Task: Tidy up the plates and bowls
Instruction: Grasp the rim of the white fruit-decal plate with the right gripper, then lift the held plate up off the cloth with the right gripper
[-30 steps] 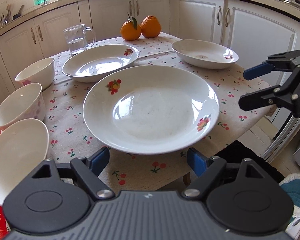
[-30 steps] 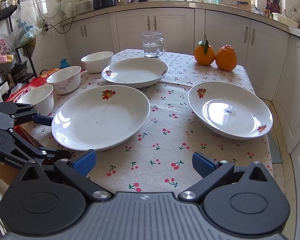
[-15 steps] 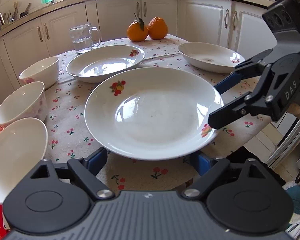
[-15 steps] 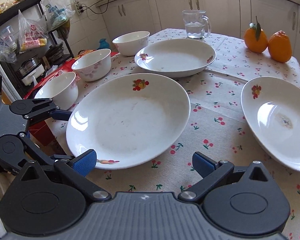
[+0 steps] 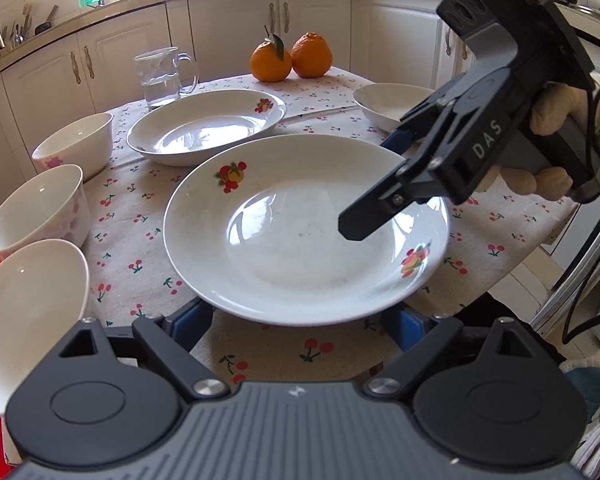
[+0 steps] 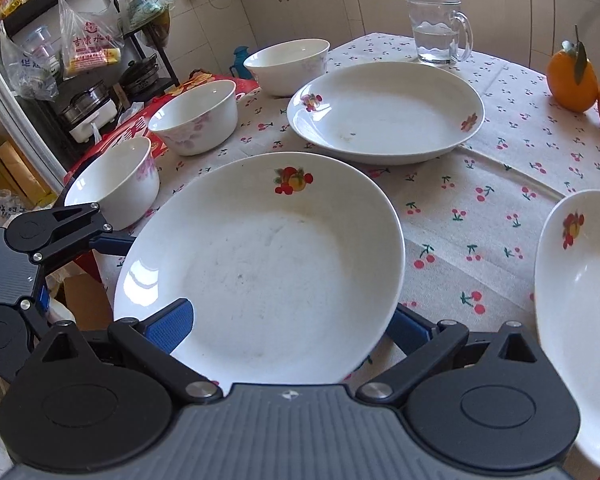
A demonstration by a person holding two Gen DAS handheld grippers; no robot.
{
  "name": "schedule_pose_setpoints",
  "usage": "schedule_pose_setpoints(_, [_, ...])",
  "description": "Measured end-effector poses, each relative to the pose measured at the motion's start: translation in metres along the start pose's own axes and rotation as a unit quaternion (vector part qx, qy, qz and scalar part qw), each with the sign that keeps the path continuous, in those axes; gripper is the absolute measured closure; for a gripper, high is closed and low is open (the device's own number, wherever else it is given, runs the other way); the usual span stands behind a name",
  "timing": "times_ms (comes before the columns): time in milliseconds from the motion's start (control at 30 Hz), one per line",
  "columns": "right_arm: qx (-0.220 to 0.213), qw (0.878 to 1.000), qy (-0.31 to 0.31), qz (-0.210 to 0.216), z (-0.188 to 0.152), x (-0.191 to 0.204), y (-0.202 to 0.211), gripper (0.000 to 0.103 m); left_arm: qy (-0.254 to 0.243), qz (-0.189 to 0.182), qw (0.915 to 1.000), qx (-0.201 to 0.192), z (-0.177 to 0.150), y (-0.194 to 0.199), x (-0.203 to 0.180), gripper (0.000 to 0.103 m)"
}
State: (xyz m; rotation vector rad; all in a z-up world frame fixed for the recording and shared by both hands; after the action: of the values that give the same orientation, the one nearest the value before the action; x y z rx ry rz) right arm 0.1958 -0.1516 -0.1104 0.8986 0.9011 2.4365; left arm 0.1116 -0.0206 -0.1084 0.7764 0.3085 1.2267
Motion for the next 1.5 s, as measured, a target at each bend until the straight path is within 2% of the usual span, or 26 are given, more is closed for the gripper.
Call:
schedule_pose_setpoints(467, [0.029,0.998,-0.005,0.060,0.035,-0.021,-0.016,0.000,-0.004,-0.002,1.0000,-0.002,0.000,0.000,-0.001,0.011])
schedule_pose_setpoints(700, [0.044,0.996,-0.001,0.073,0.044,-0.025,-0.021,0.007,-0.006,-0.003,1.0000,-0.002,0.001,0.000,-0.001,0.011])
schedule_pose_setpoints(900, [0.046,0.995,-0.018,0.089,0.049,-0.029,-0.021,0.008,-0.007,-0.004,1.0000,-0.002,0.001,0.000,-0.001,0.012])
schedule_pose_setpoints(1500, [0.038,0.996,-0.038,0.071,0.038,-0.027,-0.009,0.008,-0.029,-0.021,0.9994,-0.002,0.003,0.001,-0.004,0.015])
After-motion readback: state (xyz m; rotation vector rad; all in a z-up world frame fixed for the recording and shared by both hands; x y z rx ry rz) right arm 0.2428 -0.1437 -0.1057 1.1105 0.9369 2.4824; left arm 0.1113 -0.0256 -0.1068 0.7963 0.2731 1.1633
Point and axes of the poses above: each gripper's, at about its wrist camera, not at the fingertips, and y roughly against the way its jaws point, x to its left, z to its top, the point moved 7 cm from there along -y, roughly the way its jaws point, and after that the axes turned 12 degrees about z, right-handed, at the moved point
